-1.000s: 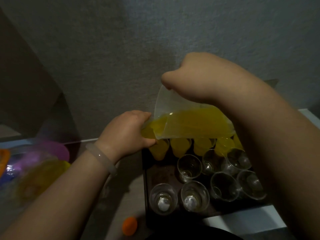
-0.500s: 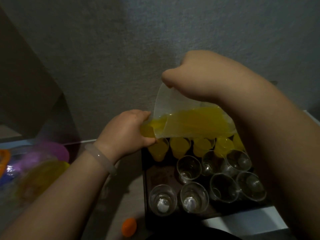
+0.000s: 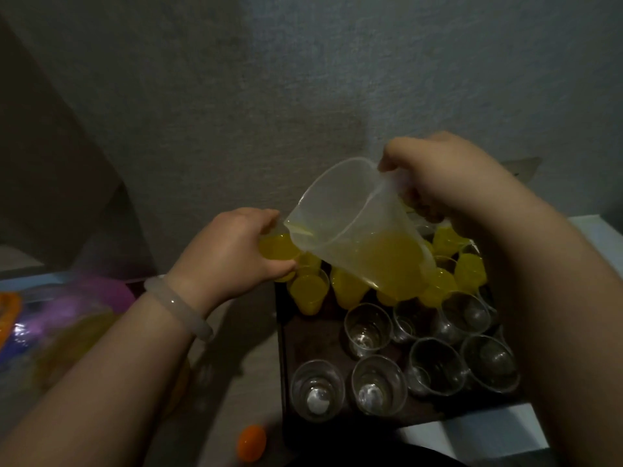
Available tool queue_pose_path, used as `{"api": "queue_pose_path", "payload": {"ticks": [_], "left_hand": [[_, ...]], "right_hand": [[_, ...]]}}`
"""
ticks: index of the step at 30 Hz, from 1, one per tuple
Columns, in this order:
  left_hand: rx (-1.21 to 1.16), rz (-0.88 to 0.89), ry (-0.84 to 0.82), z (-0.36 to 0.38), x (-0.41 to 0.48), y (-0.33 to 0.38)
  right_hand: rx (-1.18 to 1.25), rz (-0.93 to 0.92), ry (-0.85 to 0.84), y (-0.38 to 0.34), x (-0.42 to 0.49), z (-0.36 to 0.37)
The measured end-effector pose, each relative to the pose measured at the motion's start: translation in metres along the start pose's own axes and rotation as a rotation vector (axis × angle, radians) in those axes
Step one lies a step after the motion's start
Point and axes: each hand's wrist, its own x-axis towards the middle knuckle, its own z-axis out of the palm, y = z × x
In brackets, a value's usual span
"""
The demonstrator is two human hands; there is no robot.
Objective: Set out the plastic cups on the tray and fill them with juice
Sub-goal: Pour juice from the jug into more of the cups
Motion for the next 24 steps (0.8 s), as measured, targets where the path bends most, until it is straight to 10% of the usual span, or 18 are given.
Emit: {"api": "queue_pose_path", "payload": {"ticks": [11,24], "left_hand": [[-0.015,0.158,-0.169,-0.011,-0.011,0.008],[0.088,0.400,-0.515,0.017,-0.010,0.022]], "right_hand": [[0.579,0.108,0.200,0.049,0.000,-0.005],[0.696,0.099,0.289,0.064,-0.007,0.003]]}}
